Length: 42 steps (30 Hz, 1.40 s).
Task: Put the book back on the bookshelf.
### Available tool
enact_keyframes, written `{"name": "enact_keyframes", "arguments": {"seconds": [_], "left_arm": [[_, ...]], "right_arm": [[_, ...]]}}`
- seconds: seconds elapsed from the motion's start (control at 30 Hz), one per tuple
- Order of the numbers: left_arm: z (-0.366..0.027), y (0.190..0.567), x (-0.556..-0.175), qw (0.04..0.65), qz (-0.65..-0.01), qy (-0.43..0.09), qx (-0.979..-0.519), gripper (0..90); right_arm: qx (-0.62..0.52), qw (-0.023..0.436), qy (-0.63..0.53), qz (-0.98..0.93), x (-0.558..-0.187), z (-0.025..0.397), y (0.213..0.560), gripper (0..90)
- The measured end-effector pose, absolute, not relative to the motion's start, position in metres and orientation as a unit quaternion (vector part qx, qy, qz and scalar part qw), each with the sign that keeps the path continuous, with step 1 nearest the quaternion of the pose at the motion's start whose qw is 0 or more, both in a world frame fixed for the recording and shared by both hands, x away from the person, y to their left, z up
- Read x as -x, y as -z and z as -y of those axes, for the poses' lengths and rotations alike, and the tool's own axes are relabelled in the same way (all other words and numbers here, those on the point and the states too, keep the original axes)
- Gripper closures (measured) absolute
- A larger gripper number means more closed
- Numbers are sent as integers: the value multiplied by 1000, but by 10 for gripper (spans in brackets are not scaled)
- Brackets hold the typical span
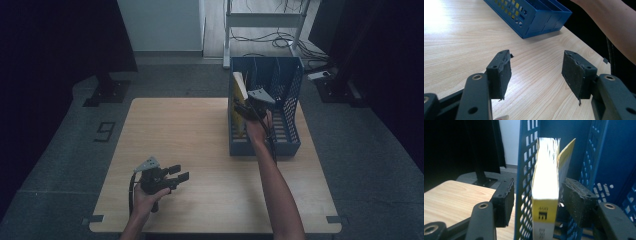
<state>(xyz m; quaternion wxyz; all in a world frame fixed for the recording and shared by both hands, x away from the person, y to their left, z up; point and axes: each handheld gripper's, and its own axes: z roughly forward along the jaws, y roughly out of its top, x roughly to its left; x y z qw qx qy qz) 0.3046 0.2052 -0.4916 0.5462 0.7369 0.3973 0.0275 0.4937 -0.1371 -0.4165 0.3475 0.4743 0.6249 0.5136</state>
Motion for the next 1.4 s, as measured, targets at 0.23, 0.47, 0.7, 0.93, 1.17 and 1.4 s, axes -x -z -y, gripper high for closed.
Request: {"name": "enact_keyframes", "arguments": {"seconds": [0.23, 0.47, 0.7, 0.93, 1.17, 1.4], "left_arm": [[-204, 492, -304, 546, -396, -27, -737, 402], [-204, 491, -304, 546, -395, -28, -738, 402], [-203, 492, -303, 545, -394, -28, -739, 402], [-201, 493, -303, 543, -393, -26, -742, 402], [-202, 492, -303, 543, -394, -28, -741, 402], [-205, 492, -303, 545, -397, -29, -738, 402]], "right_arm": [[-475, 342, -512, -628, -484, 141, 417, 411], [-473, 337, -515, -631, -474, 146, 419, 407], [-466, 333, -522, -632, -461, 149, 419, 403], [-454, 322, -538, -633, -444, 151, 414, 400], [-436, 320, -540, -645, -427, 152, 415, 401], [-421, 319, -542, -654, -408, 155, 419, 400]]}}
